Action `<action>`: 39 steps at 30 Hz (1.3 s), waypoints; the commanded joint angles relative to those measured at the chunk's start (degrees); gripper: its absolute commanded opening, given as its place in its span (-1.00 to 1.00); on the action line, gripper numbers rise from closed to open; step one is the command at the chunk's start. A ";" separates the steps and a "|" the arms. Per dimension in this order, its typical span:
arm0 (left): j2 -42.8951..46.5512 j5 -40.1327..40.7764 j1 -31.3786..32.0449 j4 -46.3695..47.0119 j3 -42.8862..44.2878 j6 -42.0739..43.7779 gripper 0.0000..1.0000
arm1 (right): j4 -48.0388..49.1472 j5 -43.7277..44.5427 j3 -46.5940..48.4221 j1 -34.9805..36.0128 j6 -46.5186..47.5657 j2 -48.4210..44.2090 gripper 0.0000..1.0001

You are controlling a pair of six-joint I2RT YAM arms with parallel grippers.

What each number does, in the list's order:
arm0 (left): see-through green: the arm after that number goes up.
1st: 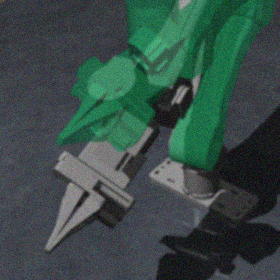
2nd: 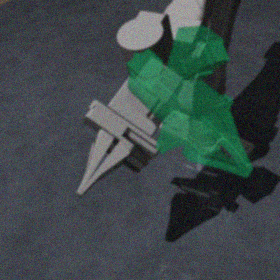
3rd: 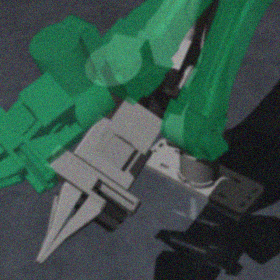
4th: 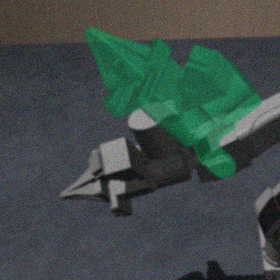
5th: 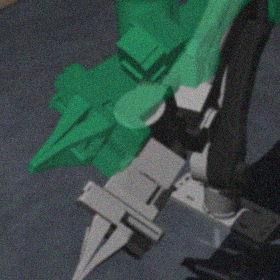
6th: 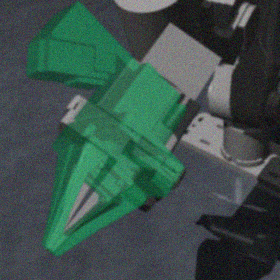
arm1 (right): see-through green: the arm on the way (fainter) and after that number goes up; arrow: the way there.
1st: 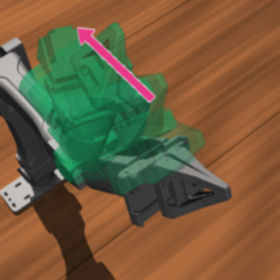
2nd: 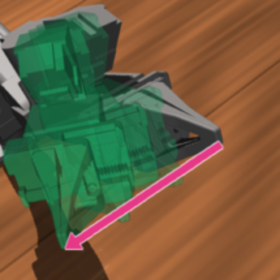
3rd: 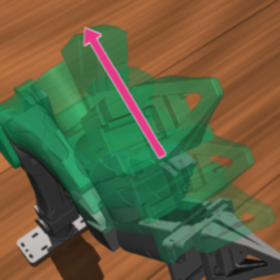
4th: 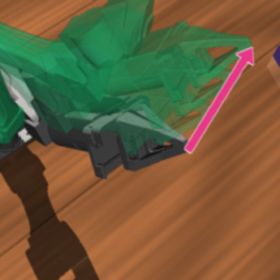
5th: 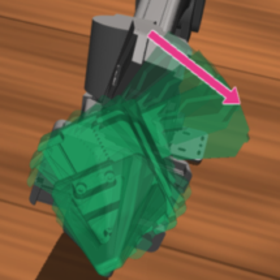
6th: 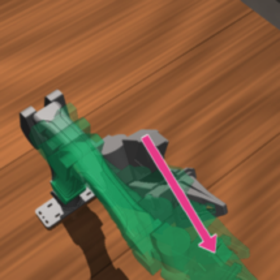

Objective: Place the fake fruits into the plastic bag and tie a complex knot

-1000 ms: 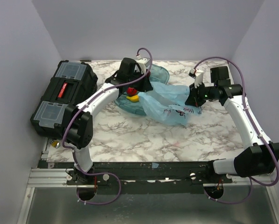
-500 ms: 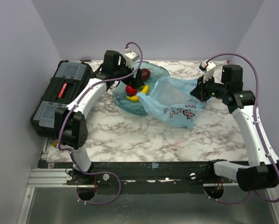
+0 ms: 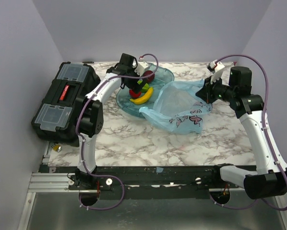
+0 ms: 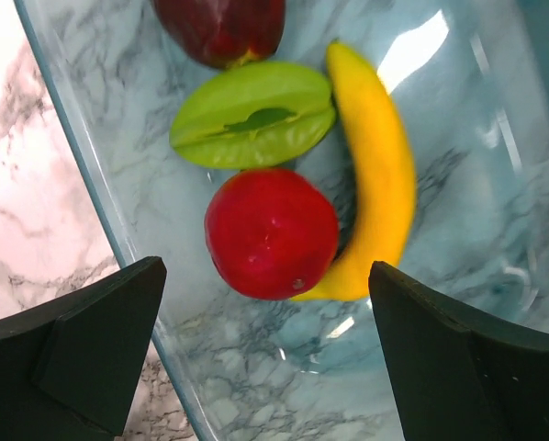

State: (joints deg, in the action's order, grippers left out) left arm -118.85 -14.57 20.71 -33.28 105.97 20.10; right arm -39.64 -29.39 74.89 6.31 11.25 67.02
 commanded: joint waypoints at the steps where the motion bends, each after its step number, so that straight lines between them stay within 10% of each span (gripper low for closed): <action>1: -5.03 9.73 0.99 -6.25 5.17 4.08 0.97 | 1.12 0.73 -1.13 -0.15 -1.73 -1.15 -0.99; 12: -11.59 9.10 1.63 -12.28 10.59 6.84 0.76 | 1.74 0.39 -1.71 -0.18 -1.93 -0.23 -0.99; 20: -2.00 3.93 1.70 -9.39 6.54 4.09 -0.44 | 2.80 -0.60 -1.94 -0.15 -2.20 0.49 -0.99; 30: 24.21 -29.29 4.67 4.55 -1.79 -7.53 -0.43 | 5.11 -2.35 -2.22 -0.20 -5.10 0.29 -0.99; 39: 25.67 -23.65 20.37 9.18 -13.18 2.18 -0.45 | 5.48 -3.81 -2.22 -0.15 -7.50 -0.57 -0.99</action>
State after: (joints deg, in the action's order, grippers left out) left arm -86.78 -40.12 36.84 -24.86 98.94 18.00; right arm -35.44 -31.38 72.99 6.31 5.50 67.33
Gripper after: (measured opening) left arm 0.571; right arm 0.008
